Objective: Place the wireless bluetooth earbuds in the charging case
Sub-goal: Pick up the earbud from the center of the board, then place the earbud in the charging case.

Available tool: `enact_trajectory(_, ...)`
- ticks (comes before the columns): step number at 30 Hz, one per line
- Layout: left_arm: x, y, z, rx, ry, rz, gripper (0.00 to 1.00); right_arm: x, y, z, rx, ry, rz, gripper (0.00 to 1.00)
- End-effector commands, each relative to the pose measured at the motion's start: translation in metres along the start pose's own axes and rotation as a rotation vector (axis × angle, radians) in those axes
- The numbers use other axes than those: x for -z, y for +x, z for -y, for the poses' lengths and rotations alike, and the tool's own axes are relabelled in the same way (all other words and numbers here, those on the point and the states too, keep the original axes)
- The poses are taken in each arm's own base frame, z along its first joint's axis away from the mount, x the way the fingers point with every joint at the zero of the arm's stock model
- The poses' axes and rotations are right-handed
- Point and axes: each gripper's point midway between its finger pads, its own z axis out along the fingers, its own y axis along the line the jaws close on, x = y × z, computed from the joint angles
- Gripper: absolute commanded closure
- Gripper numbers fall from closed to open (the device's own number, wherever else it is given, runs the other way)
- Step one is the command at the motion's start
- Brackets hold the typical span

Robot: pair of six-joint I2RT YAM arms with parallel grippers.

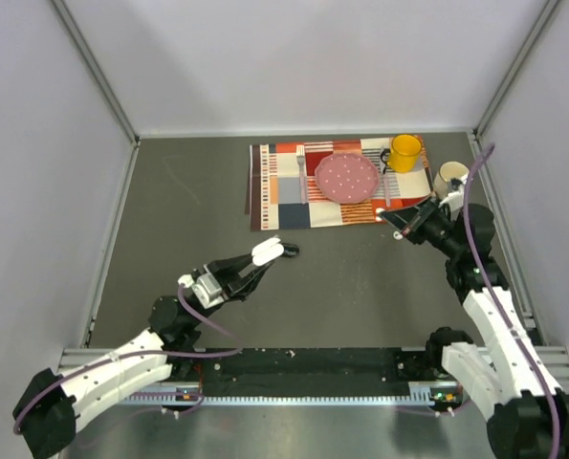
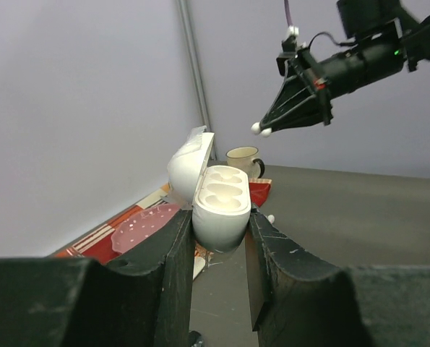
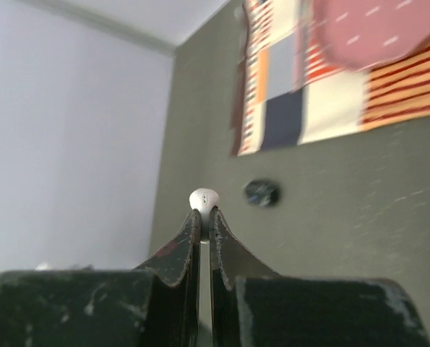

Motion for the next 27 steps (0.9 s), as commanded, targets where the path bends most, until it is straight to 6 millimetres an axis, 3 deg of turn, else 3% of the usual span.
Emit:
enact_trajectory(1,-0.004,-0.011,-0.008,-0.101,-0.02,0.056,1.0,0.027,0.034,-0.074,-0.019,-0.144,-0.116,1.0)
enact_trajectory(3,-0.007,-0.01,-0.01,-0.113,-0.027,0.052,1.0,0.035,0.037,-0.095,-0.023,-0.186,-0.121,1.0)
enact_trajectory(4,-0.008,-0.013,-0.012,-0.128,-0.034,0.066,1.0,0.043,0.041,-0.116,-0.01,-0.238,-0.142,1.0)
enact_trajectory(7,-0.011,-0.011,-0.016,-0.154,-0.045,0.063,1.0,0.053,0.049,-0.142,-0.022,-0.262,-0.178,1.0)
enact_trajectory(10,-0.014,-0.009,-0.018,-0.173,-0.054,0.055,1.0,0.051,0.048,-0.153,-0.047,-0.204,-0.151,1.0)
enact_trajectory(11,-0.015,-0.012,-0.02,-0.178,-0.061,0.065,1.0,0.054,0.063,-0.164,-0.045,-0.22,-0.193,1.0)
enact_trajectory(13,-0.016,-0.01,-0.022,-0.191,-0.07,0.06,1.0,0.056,0.067,-0.183,-0.061,-0.232,-0.192,1.0)
enact_trajectory(14,-0.017,-0.012,-0.023,-0.196,-0.072,0.067,1.0,0.05,0.087,-0.185,-0.061,-0.193,-0.242,1.0)
enact_trajectory(16,-0.018,-0.01,-0.025,-0.206,-0.08,0.056,1.0,0.046,0.091,-0.192,-0.064,-0.133,-0.229,1.0)
enact_trajectory(17,-0.018,-0.011,-0.028,-0.209,-0.096,0.058,1.0,0.043,0.111,-0.196,-0.055,-0.118,-0.27,1.0)
enact_trajectory(19,-0.018,-0.008,-0.03,-0.217,-0.109,0.053,1.0,0.035,0.12,-0.197,-0.089,-0.077,-0.249,1.0)
enact_trajectory(20,-0.018,-0.01,-0.033,-0.223,-0.124,0.056,1.0,0.029,0.137,-0.195,-0.074,-0.048,-0.278,1.0)
enact_trajectory(27,-0.018,-0.01,-0.037,-0.252,-0.155,0.063,1.0,0.0,0.164,-0.189,-0.126,0.071,-0.235,1.0)
